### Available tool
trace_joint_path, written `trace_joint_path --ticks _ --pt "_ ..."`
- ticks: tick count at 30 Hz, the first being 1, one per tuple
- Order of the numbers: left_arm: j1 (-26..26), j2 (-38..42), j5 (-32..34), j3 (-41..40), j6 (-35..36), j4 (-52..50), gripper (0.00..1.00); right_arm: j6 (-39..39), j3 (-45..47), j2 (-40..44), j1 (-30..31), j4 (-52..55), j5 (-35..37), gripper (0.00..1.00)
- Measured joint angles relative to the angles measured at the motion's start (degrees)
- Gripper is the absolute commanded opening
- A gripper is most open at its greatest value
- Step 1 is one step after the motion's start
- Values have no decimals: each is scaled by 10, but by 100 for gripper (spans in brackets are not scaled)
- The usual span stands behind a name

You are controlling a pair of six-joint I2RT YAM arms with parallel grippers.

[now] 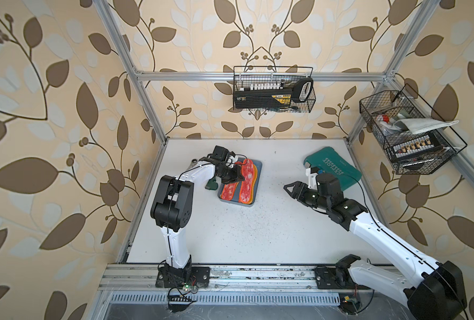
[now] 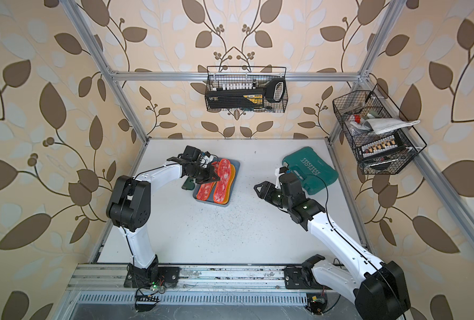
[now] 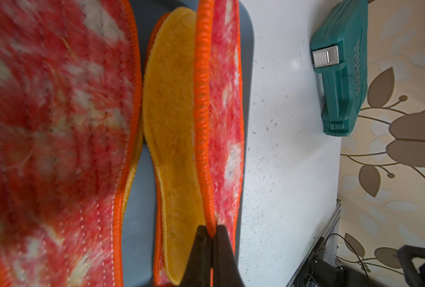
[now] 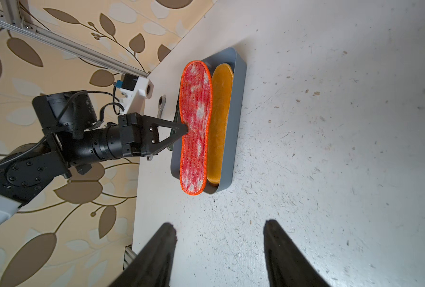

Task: Put the insoles into the storage box
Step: Place the insole in the storage box.

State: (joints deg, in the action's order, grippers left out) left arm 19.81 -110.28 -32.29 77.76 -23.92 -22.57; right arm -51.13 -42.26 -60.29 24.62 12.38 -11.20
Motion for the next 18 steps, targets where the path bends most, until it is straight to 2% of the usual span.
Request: trace_joint_path --ticks 18 --pt "0 -77 -16 34 3 12 0 0 4 8 -27 2 -20 59"
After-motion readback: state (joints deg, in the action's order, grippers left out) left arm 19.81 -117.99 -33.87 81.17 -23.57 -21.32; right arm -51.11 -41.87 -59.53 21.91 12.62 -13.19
